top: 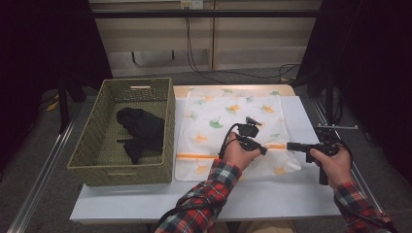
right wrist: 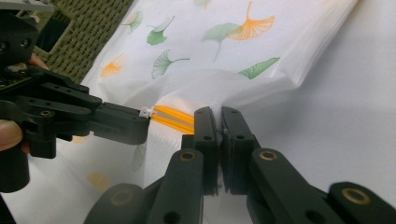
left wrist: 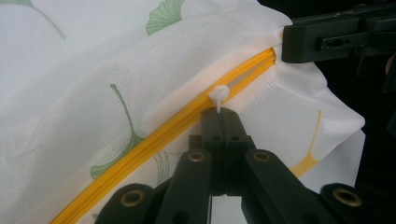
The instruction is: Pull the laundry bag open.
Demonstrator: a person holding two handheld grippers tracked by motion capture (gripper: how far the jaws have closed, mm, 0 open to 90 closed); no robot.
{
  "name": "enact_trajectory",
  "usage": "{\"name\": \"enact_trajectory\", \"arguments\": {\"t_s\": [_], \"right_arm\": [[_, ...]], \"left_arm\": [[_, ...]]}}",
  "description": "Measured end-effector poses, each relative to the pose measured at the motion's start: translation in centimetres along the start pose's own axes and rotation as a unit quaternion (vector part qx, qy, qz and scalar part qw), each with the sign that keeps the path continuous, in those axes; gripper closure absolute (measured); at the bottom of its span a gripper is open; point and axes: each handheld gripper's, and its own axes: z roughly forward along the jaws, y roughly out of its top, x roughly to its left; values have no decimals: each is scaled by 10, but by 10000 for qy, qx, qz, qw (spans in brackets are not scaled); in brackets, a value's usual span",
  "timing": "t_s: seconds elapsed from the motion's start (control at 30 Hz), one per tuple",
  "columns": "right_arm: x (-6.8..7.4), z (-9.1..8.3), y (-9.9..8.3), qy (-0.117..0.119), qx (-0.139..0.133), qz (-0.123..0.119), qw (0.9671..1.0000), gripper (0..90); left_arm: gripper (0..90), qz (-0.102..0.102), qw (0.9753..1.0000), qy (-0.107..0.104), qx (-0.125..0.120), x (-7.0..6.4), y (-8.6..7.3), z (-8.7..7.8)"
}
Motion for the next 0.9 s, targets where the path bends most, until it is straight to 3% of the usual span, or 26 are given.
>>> {"name": "enact_trajectory", "arguments": {"t_s": [0.2,0.3,0.57,0.63,0.73,0.9], "right_arm": [[-3,-2,0,-36,-22,60,10000,862],[-5,-3,-1,-46,-28,100,9999,861],[-6,-3,-1,-72,-39,111,9999,861],[-6,-4,-1,-77,-43,124,9999,861],[-8,-5,-1,-147,-57,117,9998,861],[-12,-6,-2,-147,-54,182,9997,861]], "left_arm": [[900,6,10000,29,1,3,-1,-2],[900,-106,9999,-15,-40,3,-1,-4],[900,-100,9999,-36,-41,3,-1,-3],[900,-8,10000,-37,31,4,-1,-4],[900,-109,9999,-36,-33,4,-1,-4],[900,-36,10000,46,25,6,-2,-7]]}}
